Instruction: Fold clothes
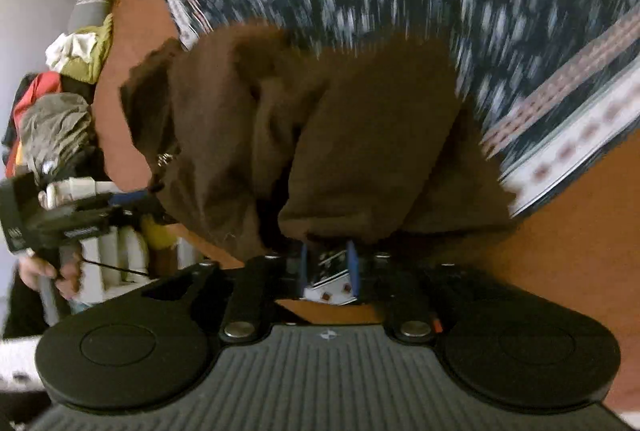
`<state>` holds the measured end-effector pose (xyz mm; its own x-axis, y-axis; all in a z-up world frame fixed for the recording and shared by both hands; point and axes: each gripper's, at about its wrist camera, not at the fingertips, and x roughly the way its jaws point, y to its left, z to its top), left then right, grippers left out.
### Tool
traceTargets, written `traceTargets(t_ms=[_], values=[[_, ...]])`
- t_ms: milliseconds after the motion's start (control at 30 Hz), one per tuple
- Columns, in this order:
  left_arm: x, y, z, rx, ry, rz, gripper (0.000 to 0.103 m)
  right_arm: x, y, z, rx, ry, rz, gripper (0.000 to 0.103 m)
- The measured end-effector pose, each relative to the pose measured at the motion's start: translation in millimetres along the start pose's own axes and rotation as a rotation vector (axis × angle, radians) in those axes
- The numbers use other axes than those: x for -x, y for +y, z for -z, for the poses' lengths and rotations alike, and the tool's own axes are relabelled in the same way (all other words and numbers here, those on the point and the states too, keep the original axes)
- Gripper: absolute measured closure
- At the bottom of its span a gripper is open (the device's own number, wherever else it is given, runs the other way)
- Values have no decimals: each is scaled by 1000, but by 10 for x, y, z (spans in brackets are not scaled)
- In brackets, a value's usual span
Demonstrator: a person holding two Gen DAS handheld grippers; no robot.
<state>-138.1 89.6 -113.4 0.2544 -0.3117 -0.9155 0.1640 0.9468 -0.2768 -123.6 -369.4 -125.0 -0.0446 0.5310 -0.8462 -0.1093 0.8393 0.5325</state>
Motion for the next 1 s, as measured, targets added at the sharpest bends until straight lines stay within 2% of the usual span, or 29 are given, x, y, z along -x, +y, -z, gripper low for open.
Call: traceTargets(t_ms=[67,133,167,267,367,500,733,800,833,867,933,967,1000], values=[[218,-81,-123,-39,-64,9,29,338,111,-76,62,-70,26,57],[332,-210,-291,-62,-141,28,26,586,230,-182,105,-154,34,56],[338,-273,-369,-74,-173,40,26,611,293,-229,120,-190,10,56],[111,-504,-535,-134,-198,50,26,663,476,-373,164,-292,-62,56],[-315,-618,-668,-194,-152,21,28,272,520,-508,167,-297,-77,56],[-538,-590,-708,-217,-122,14,28,-233,508,-622,128,-262,-36,56],[-660,-444,-826,-180,-90,102,30,-367,572,-565,91,-208,-50,55],[-705,-442,-848,-189,-73,117,43,-397,596,-537,88,-196,-51,53],[-724,-439,-857,-191,-65,121,61,-419,615,-525,88,-190,-48,53],[-741,-435,-864,-192,-58,125,85,-437,641,-517,92,-189,-32,53],[-775,-428,-878,-193,-43,132,97,-476,650,-501,100,-178,-1,53],[-752,-428,-878,-194,-46,141,99,-493,651,-491,103,-171,9,64],[-693,-433,-875,-193,-57,153,100,-484,647,-481,100,-166,0,88]])
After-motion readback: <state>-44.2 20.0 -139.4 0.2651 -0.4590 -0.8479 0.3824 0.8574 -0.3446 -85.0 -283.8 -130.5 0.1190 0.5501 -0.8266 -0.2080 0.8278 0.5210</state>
